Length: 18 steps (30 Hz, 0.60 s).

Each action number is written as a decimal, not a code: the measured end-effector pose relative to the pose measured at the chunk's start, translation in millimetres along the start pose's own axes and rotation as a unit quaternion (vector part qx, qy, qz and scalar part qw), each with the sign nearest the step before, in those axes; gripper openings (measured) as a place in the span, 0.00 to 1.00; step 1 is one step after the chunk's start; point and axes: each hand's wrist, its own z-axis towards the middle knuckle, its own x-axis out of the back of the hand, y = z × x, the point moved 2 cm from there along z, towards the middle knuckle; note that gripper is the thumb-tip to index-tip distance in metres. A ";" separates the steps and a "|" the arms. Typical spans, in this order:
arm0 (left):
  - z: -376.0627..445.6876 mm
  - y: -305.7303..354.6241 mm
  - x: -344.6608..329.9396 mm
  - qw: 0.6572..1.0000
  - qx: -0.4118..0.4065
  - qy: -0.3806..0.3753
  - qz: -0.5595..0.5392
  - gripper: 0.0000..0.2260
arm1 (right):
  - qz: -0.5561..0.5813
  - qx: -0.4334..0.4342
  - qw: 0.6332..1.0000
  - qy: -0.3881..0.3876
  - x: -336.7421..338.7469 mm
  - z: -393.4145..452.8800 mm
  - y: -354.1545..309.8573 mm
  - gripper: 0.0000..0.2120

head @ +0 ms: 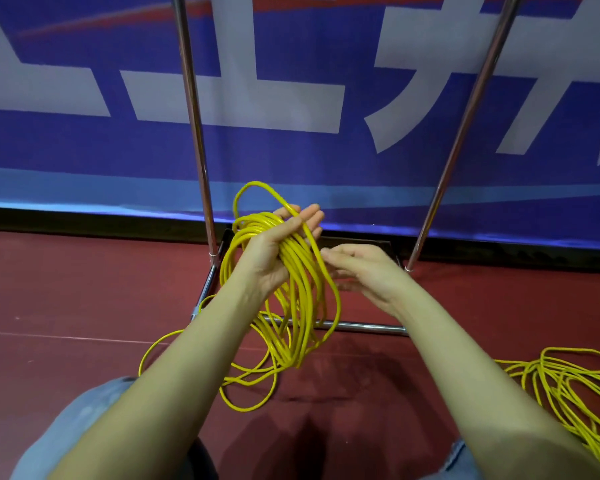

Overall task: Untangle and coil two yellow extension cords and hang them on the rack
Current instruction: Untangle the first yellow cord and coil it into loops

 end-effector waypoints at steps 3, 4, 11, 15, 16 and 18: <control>1.3 3.8 4.3 1.000 -0.004 0.007 0.002 0.07 | -0.015 0.047 0.999 -0.011 -10.1 3.4 -1.9 0.05; 1.0 4.1 4.9 1.000 -0.001 0.006 0.008 0.07 | -0.024 0.063 0.998 -0.010 -11.2 4.5 -3.4 0.06; 4.0 12.9 13.7 0.990 0.036 0.000 0.138 0.13 | -0.115 0.190 0.971 0.094 -10.5 10.0 -9.0 0.07; -0.7 10.0 14.0 0.981 0.079 0.010 0.175 0.13 | -0.212 0.285 0.916 0.185 9.5 9.0 -10.4 0.11; -1.2 9.5 13.8 0.978 0.089 0.016 0.187 0.12 | -0.216 0.290 0.915 0.181 10.0 7.5 -11.2 0.12; 0.4 8.8 14.9 0.976 0.104 0.011 0.192 0.16 | -0.204 0.281 0.927 0.140 3.9 5.2 -13.9 0.11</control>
